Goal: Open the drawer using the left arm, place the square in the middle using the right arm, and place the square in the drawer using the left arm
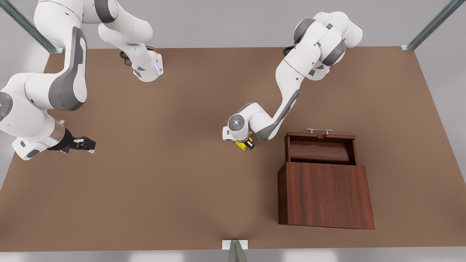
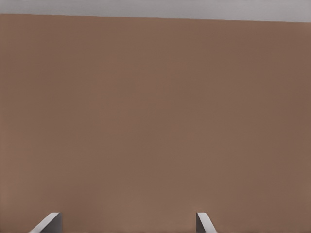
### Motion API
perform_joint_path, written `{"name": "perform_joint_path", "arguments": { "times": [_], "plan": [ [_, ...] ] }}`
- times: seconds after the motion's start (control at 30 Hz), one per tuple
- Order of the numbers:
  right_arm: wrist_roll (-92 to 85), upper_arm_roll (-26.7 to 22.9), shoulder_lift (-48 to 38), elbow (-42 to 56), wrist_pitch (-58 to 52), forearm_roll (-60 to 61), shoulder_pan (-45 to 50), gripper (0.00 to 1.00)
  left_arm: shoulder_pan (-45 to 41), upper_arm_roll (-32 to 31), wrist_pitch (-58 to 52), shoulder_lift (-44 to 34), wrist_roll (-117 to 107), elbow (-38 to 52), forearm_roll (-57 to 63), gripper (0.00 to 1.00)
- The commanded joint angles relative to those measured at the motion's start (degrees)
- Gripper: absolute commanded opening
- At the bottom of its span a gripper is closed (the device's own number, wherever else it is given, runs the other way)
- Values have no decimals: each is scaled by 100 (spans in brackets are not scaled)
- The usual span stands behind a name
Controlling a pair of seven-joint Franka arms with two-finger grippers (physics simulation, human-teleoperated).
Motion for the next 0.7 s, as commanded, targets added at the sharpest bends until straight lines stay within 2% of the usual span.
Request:
{"name": "perform_joint_path", "arguments": {
  "times": [0.0,0.17,0.43,0.6,0.67],
  "plan": [
    [0,0,0,0,8,0,1,100,0,-7,-9,0,0,0,3,73],
    [0,0,44,9,8,0,-8,100,0,-7,-18,-18,-9,18,3,68],
    [0,0,44,9,17,0,-8,100,8,-7,-158,-290,-35,193,-41,67],
    [0,0,88,18,52,0,1,100,166,28,-1863,-756,219,1336,-305,67],
    [0,0,88,18,52,0,-8,100,500,37,-2153,-1116,720,1362,-437,67]
  ]
}}
